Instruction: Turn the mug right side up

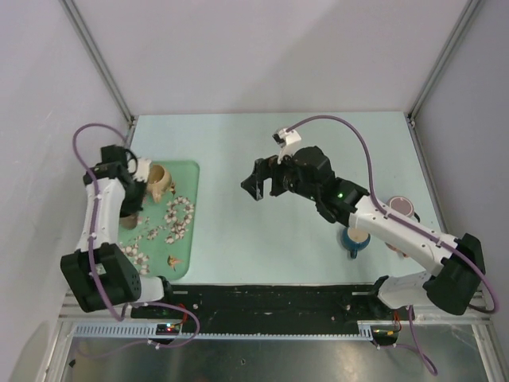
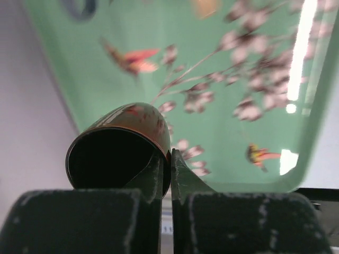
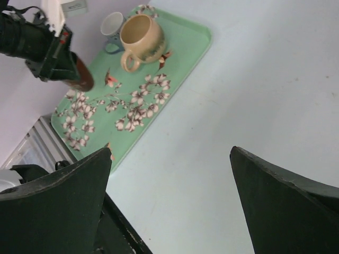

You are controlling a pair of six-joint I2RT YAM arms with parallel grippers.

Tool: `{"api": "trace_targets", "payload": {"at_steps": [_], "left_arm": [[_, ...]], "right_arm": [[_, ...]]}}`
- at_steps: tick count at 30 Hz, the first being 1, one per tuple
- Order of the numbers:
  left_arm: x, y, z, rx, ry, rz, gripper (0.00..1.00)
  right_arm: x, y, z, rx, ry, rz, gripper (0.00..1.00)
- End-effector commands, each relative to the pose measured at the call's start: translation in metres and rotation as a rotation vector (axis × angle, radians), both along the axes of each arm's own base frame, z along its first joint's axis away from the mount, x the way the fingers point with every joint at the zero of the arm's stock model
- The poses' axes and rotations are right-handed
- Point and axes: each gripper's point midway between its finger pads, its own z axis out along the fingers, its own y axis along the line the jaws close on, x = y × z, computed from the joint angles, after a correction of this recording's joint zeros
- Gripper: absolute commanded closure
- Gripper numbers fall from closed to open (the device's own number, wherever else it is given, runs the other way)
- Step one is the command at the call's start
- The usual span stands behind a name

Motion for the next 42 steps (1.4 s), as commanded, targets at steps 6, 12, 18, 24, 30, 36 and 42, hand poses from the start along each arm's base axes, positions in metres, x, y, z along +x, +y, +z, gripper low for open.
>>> {"api": "trace_targets", "payload": {"at_steps": [6, 12, 18, 24, 30, 36, 42], "left_arm": [[0.001, 0.079, -0.034, 0.094, 0.002, 0.085, 1.00], [0.018, 0.079, -0.058, 0.059, -0.039, 0.103, 1.00], [0.027, 0.065, -0.066, -0.021, -0.125, 0.079, 1.00], [0.024, 0.057, -0.063, -0.071, -0.176, 0.076, 1.00], [0.022, 0.055, -0.064, -0.092, -0.180, 0.073, 0.98], [0.020, 0.060, -0.063, -0.072, -0.178, 0.088, 0.53], [0.023, 0.075, -0.032, 0.017, -0.234, 0.123, 0.34]], "right_arm": [[0.005, -0.031, 0.019, -0.021, -0.113, -0.095, 0.01], [0.012, -0.056, 0.023, -0.019, -0.120, -0.179, 0.01], [0.024, -0.129, -0.026, -0.137, 0.061, -0.452, 0.01], [0.000, -0.222, -0.080, -0.333, 0.284, -0.764, 0.01], [-0.043, -0.271, -0.116, -0.317, 0.425, -0.905, 0.00], [-0.076, -0.286, -0.145, -0.246, 0.543, -1.002, 0.01], [-0.104, -0.288, -0.182, -0.321, 0.664, -1.069, 0.01]]}}
